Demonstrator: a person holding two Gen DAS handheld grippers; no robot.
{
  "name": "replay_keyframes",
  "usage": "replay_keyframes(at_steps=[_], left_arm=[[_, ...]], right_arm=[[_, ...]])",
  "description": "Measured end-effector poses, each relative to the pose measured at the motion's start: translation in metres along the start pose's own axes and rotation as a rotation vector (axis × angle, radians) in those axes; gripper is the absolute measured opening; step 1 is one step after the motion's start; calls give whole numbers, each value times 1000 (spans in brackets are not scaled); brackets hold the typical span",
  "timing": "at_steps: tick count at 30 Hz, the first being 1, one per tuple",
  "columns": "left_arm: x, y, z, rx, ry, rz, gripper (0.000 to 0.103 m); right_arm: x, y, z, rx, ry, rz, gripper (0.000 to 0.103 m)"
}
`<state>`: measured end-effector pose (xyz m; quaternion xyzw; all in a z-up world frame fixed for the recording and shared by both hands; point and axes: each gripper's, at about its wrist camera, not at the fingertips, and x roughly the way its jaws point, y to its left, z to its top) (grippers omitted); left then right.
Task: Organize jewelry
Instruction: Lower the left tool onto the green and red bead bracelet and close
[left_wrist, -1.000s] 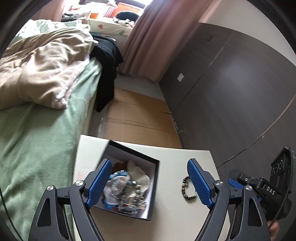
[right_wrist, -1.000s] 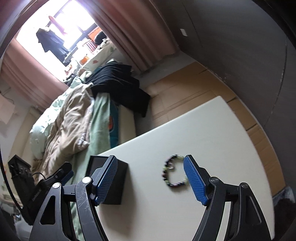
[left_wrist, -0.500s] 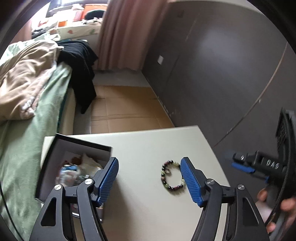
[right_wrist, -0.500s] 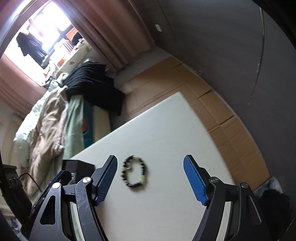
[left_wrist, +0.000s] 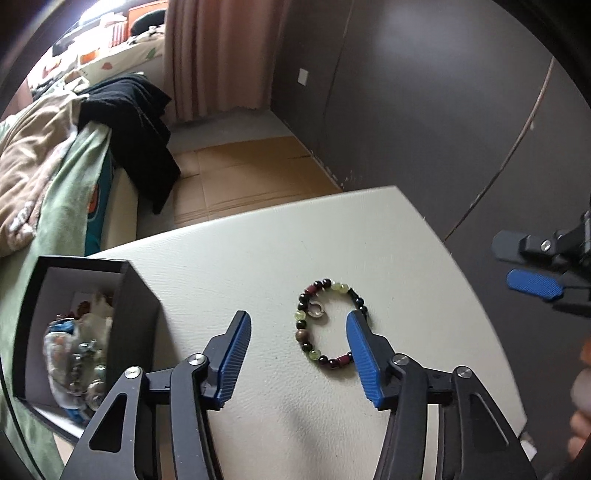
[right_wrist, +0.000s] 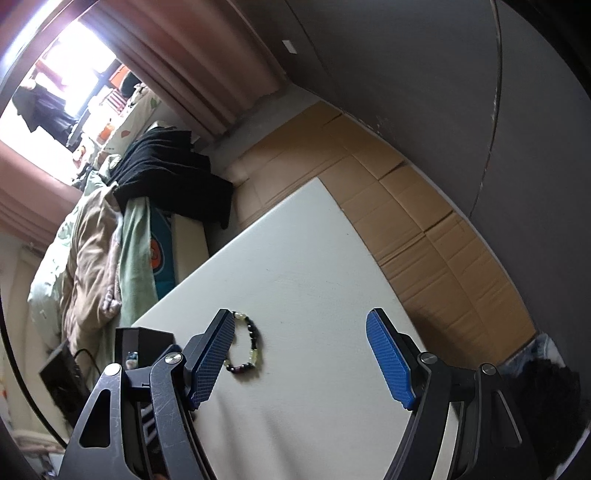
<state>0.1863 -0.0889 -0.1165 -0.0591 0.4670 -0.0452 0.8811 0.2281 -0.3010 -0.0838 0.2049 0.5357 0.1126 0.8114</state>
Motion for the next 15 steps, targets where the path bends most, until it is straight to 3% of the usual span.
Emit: replay_keyframes(at_steps=[7, 9, 10, 15], left_arm=[[19, -3, -4, 6, 29, 22, 41], [25, -3, -6, 8, 44, 15, 15], [26, -3, -7, 7, 25, 26, 11], [13, 0, -5, -17, -14, -36, 10]], right_arm=[[1, -8, 1, 15, 10, -10, 74], [1, -9, 1, 17, 15, -10, 74], [2, -8, 1, 13, 17, -9, 74], [14, 7, -4, -29, 57, 26, 74]])
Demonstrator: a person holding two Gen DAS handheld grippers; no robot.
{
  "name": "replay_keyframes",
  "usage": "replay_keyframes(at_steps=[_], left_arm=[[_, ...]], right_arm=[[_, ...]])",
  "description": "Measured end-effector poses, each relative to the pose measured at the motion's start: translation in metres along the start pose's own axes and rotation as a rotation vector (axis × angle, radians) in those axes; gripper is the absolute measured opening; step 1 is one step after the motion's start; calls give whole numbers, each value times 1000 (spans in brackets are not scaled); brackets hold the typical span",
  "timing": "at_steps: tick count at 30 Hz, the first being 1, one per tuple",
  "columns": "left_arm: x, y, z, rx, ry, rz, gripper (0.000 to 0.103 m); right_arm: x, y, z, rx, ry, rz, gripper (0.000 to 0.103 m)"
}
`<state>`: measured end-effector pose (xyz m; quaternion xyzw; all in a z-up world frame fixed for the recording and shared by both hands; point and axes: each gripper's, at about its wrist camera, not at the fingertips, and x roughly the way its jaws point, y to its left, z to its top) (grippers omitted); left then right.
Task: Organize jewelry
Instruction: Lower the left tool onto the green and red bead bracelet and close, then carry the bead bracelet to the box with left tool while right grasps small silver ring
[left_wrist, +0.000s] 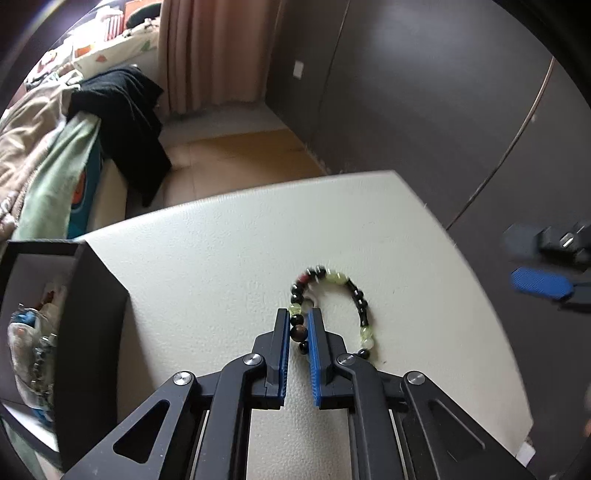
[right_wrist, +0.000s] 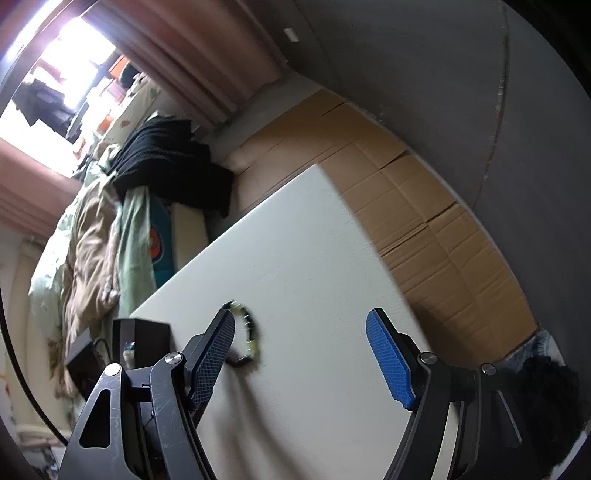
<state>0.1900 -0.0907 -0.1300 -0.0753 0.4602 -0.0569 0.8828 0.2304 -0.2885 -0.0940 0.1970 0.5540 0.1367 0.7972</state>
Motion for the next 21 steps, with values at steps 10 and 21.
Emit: replay_keyframes(at_steps=[10, 21], left_arm=[[-49, 13, 12, -88, -93, -205, 10], [-94, 52, 16, -159, -168, -156, 10]], right_arm=[[9, 23, -5, -54, -17, -24, 73], [46, 49, -15, -112, 58, 2, 53]])
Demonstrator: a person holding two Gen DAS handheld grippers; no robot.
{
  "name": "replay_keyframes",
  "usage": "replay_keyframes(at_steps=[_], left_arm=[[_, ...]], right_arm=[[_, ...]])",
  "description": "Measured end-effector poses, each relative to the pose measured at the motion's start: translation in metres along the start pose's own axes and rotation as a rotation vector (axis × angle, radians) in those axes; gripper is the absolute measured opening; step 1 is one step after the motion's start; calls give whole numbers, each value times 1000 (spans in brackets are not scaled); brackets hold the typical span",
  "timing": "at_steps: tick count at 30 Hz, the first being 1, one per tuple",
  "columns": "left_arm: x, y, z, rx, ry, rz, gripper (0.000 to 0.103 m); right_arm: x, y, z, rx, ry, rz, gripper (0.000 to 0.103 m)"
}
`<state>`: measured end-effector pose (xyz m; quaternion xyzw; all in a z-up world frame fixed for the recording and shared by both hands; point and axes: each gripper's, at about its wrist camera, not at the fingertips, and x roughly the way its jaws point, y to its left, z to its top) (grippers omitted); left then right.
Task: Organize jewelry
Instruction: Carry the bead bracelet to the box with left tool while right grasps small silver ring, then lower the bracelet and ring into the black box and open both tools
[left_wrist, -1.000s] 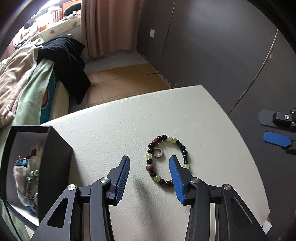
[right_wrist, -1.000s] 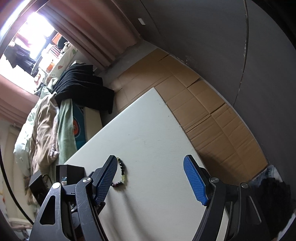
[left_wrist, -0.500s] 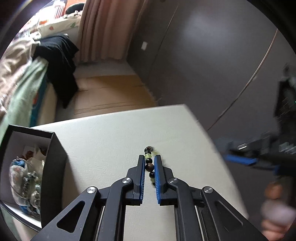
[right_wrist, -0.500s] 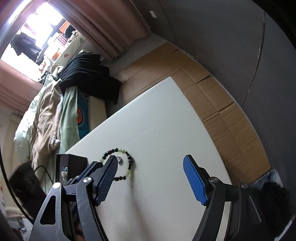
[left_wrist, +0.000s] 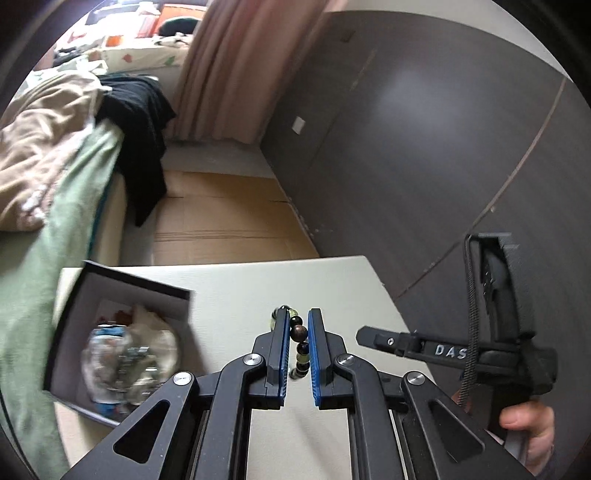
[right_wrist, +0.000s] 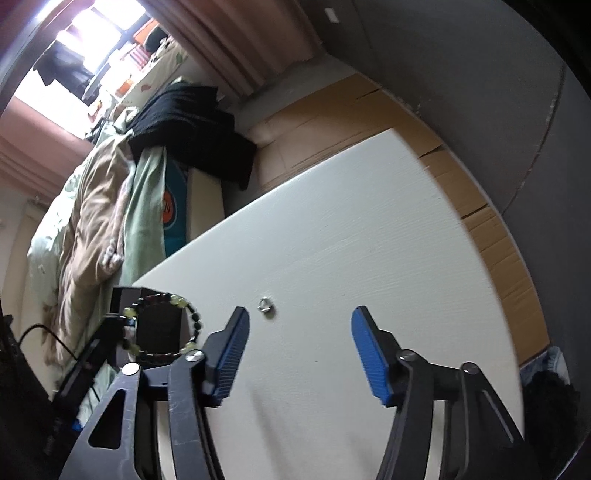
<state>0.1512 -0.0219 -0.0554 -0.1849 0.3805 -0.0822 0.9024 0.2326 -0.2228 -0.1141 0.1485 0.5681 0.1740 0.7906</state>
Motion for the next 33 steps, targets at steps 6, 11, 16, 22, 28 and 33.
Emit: replay_keyframes(at_steps=[6, 11, 16, 22, 28, 33], left_arm=[[-23, 23, 4, -32, -44, 33, 10], [-35, 42, 7, -69, -63, 36, 10], [-46, 59, 9, -102, -78, 40, 10], [-60, 75, 13, -133, -104, 48, 10], [-69, 88, 13, -164, -106, 62, 10], [-69, 94, 12, -163, -88, 102, 10]], right_arm=[[18, 20, -1, -54, 19, -19, 40], [29, 33, 0, -92, 15, -40, 38], [42, 45, -2, -154, 15, -111, 37], [51, 55, -6, -218, -6, -190, 37], [59, 74, -15, -327, -25, -306, 25], [58, 78, -18, -358, -30, -320, 14]])
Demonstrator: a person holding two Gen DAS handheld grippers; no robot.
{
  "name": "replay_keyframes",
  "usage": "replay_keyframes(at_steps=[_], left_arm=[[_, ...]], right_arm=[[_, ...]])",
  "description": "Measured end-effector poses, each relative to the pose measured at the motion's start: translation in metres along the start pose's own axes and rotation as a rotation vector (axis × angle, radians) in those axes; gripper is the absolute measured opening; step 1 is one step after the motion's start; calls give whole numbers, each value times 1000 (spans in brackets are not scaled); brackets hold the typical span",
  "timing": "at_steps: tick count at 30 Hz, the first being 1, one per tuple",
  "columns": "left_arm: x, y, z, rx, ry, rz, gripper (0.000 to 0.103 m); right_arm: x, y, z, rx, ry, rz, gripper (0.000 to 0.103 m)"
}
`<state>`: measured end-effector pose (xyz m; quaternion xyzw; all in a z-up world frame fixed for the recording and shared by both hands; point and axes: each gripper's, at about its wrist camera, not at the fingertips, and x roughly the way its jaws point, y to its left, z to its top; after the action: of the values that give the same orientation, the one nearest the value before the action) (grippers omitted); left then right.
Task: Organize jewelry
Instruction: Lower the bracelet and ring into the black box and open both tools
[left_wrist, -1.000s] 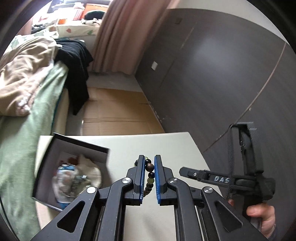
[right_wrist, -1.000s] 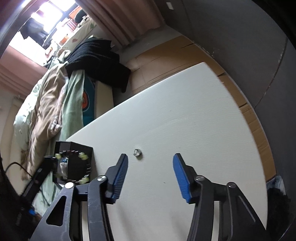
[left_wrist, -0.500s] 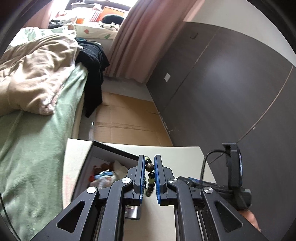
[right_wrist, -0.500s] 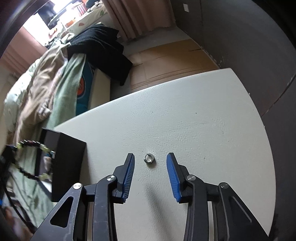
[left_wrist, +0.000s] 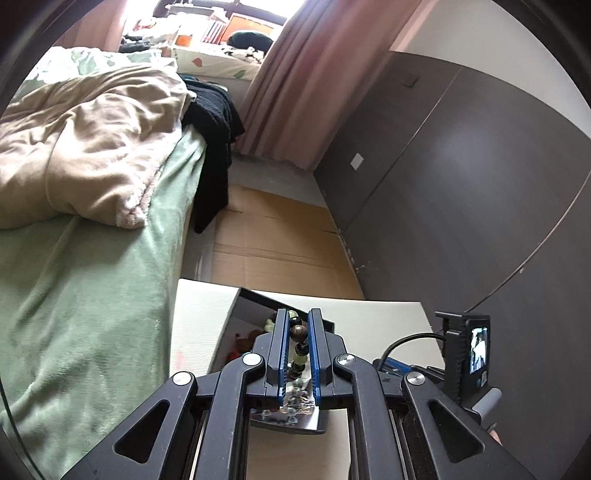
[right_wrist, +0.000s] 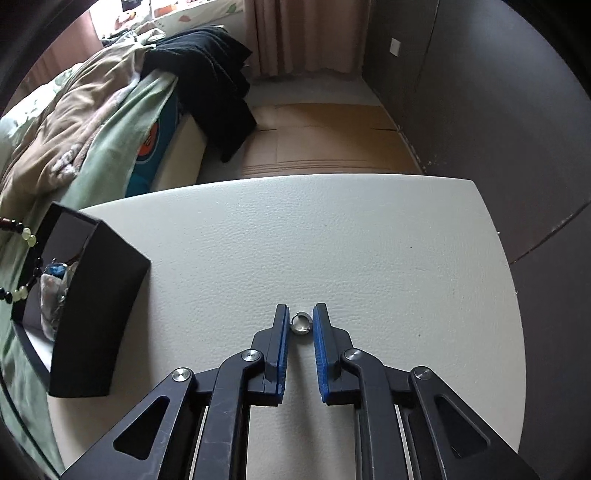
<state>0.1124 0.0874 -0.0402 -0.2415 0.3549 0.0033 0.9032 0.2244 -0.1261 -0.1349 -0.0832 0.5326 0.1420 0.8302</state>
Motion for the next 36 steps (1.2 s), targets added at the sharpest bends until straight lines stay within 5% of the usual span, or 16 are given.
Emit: replay_keyframes(at_steps=[8, 16, 21, 33, 34, 36], left_arm=[[8, 11, 2, -53, 46, -7, 11], [17, 12, 0, -55, 100, 27, 15], [8, 16, 3, -70, 59, 34, 79], [-10, 54, 15, -177, 4, 87, 82], [-12, 55, 15, -183, -2, 87, 82], [-13, 57, 15, -184, 0, 89, 82]], right_arm=[[-37, -8, 6, 58, -90, 127, 14], [-72, 2, 8, 106, -156, 367, 14], [-81, 24, 9, 98, -181, 476, 14], [-83, 71, 13, 73, -168, 647, 15], [-80, 74, 14, 80, -149, 676, 17], [-77, 74, 14, 89, -132, 696, 47]])
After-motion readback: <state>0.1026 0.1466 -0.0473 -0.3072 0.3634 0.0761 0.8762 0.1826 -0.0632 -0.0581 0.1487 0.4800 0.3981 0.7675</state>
